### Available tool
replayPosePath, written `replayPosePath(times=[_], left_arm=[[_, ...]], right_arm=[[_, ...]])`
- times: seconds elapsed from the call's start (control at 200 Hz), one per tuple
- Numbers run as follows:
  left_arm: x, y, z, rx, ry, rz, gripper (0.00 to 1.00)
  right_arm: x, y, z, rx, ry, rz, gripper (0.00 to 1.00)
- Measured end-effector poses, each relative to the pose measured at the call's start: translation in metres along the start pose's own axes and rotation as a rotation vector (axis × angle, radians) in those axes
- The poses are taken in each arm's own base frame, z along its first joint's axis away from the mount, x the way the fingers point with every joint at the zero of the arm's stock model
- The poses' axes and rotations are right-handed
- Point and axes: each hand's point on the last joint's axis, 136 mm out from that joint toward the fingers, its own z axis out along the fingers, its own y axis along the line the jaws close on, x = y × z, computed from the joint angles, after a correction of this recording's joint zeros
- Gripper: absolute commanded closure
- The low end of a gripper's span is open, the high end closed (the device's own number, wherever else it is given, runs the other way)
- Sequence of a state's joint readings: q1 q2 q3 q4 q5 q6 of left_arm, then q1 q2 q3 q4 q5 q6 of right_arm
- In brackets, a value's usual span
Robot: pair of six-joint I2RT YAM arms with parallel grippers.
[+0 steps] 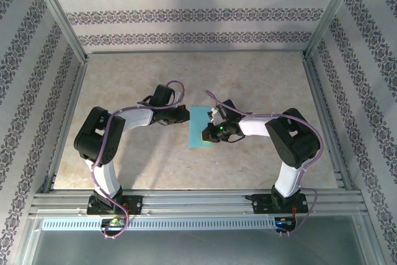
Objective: Fold a paper plane with a square sheet of paper (fold left side to right side)
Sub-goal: First fold the square sheet of paper in half at the center of the table, then fold the triangle a second time at the center of the table.
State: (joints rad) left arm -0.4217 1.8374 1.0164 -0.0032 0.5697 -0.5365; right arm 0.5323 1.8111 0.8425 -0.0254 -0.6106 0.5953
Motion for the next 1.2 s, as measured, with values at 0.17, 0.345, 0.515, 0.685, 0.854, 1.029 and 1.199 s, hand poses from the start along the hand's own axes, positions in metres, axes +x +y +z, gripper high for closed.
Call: replayPosePath(times=[0.17,0.345,0.515,0.685,0.854,1.029,1.199], left_arm=[[0.015,-0.007,0.011,0.007,0.043,0.006,0.94],[0.015,-0.002,0.015,-0.013,0.045,0.002,0.94],[0.022,0.011,0.023,-0.047,0.065,-0.011,0.94],[0.025,0.012,0.024,-0.042,0.068,-0.01,0.94],[0.027,0.012,0.024,-0.03,0.053,0.001,0.94],[0.027,0.011,0.024,-0.027,0.049,0.004,0.94],[0.027,0.011,0.024,-0.026,0.047,0.005,0.94]], right_arm=[[0.0,0.0,0.0,0.0,0.0,0.0,1.0],[0.0,0.0,0.0,0.0,0.0,0.0,1.0],[0.0,0.0,0.0,0.002,-0.003,-0.001,0.93],[-0.001,-0.001,-0.004,0.017,-0.01,0.015,0.79],[-0.005,0.0,-0.023,0.027,-0.033,0.058,0.66],[-0.024,-0.002,-0.058,0.011,-0.117,0.09,0.64],[-0.008,-0.008,-0.056,-0.003,-0.078,0.119,0.62]])
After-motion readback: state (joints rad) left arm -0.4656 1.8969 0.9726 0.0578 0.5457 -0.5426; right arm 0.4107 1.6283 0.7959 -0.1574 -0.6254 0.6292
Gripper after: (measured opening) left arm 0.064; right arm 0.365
